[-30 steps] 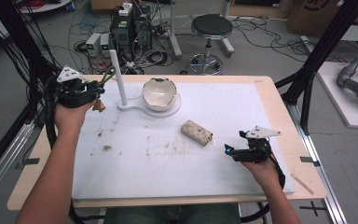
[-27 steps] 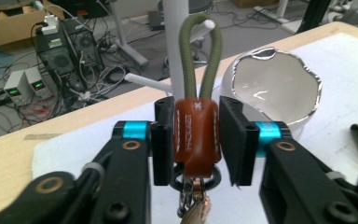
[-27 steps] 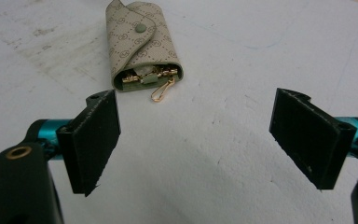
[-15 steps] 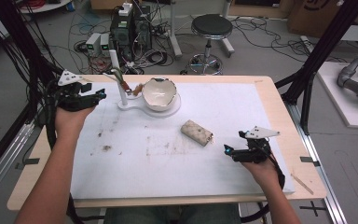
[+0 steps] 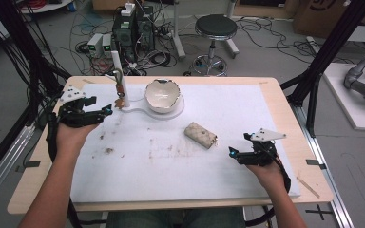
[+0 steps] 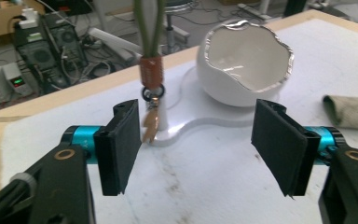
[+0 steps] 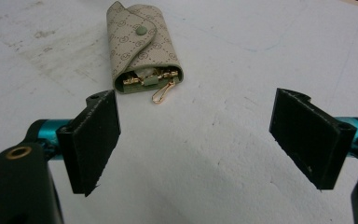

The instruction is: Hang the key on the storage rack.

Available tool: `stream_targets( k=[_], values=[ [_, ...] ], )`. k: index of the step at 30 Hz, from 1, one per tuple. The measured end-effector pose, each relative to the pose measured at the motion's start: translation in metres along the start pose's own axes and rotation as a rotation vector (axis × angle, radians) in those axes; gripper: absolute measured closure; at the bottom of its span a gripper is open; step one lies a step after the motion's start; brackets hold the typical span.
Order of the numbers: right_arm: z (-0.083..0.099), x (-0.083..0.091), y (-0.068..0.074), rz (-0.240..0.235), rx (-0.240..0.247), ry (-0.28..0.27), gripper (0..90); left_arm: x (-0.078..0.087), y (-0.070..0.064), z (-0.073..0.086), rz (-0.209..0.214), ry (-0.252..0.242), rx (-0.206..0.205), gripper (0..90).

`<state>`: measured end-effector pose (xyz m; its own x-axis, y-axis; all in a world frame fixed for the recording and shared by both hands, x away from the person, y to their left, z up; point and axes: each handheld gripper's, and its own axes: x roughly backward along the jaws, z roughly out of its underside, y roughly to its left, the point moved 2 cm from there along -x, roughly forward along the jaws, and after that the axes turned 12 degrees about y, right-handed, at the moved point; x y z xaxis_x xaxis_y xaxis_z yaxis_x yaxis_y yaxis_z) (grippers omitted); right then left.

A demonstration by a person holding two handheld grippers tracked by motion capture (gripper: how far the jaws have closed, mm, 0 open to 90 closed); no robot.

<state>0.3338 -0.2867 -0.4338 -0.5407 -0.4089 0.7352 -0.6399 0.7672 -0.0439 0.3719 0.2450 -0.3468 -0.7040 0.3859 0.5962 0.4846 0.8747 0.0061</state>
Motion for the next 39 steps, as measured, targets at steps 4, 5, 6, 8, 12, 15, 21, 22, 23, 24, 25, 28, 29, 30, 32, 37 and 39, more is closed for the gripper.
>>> stream_targets(
  k=[4, 5, 6, 8, 12, 15, 21, 22, 23, 24, 25, 28, 29, 30, 32, 37, 39],
  values=[
    [0.0, 0.001, 0.0, -0.002, -0.004, 0.001, 16.4, -0.002, -0.01, 0.008, 0.031, 0.001, -0.014, 29.6],
    [0.0, 0.001, 0.0, -0.001, -0.002, -0.001, 16.4, -0.002, -0.012, 0.01, 0.036, 0.003, -0.017, 29.4],
    [0.0, 0.001, 0.0, -0.001, -0.002, -0.001, 16.4, -0.002, -0.014, 0.012, 0.042, 0.002, -0.02, 29.0],
    [0.0, 0.001, 0.0, -0.001, -0.002, -0.002, 16.4, -0.004, -0.019, 0.016, 0.051, 0.001, -0.014, 27.4],
    [0.0, 0.001, 0.0, -0.005, -0.002, -0.005, 16.4, -0.006, -0.027, 0.029, 0.071, 0.02, -0.014, 26.3],
    [-0.001, 0.001, -0.002, -0.007, -0.001, -0.006, 16.4, -0.006, -0.033, 0.04, 0.079, 0.025, -0.014, 25.0],
    [0.0, 0.003, -0.004, -0.005, -0.007, -0.022, 16.4, -0.011, -0.038, 0.054, 0.098, 0.027, -0.013, 22.4],
    [0.0, 0.003, -0.004, -0.005, -0.007, -0.022, 16.4, -0.012, -0.039, 0.055, 0.103, 0.024, -0.019, 22.0],
    [0.0, 0.003, -0.005, -0.002, -0.007, -0.023, 16.4, -0.012, -0.041, 0.057, 0.107, 0.019, -0.019, 21.8],
    [0.0, 0.003, -0.005, -0.002, -0.009, -0.021, 16.4, -0.012, -0.042, 0.058, 0.111, 0.014, -0.025, 21.6],
    [0.0, 0.002, -0.005, -0.002, -0.009, -0.019, 16.4, -0.013, -0.043, 0.059, 0.115, 0.01, -0.024, 21.5],
    [0.0, 0.001, -0.006, 0.004, -0.008, -0.015, 16.4, -0.017, -0.045, 0.062, 0.138, 0.003, -0.026, 20.7],
    [0.0, 0.001, -0.006, 0.006, -0.009, -0.013, 16.4, -0.018, -0.046, 0.063, 0.143, 0.004, -0.028, 20.7],
    [0.0, 0.0, -0.006, 0.008, -0.011, -0.015, 16.4, -0.02, -0.047, 0.063, 0.148, 0.005, -0.039, 20.3],
    [0.0, 0.001, -0.007, 0.01, -0.011, -0.019, 16.4, -0.022, -0.049, 0.063, 0.156, 0.002, -0.05, 19.9],
    [0.002, 0.003, -0.01, 0.016, -0.036, -0.022, 16.4, -0.022, -0.05, 0.064, 0.179, -0.013, -0.073, 19.3],
    [0.003, 0.003, -0.012, 0.019, -0.038, -0.02, 16.4, -0.022, -0.05, 0.064, 0.186, -0.018, -0.076, 19.3]
  ],
)
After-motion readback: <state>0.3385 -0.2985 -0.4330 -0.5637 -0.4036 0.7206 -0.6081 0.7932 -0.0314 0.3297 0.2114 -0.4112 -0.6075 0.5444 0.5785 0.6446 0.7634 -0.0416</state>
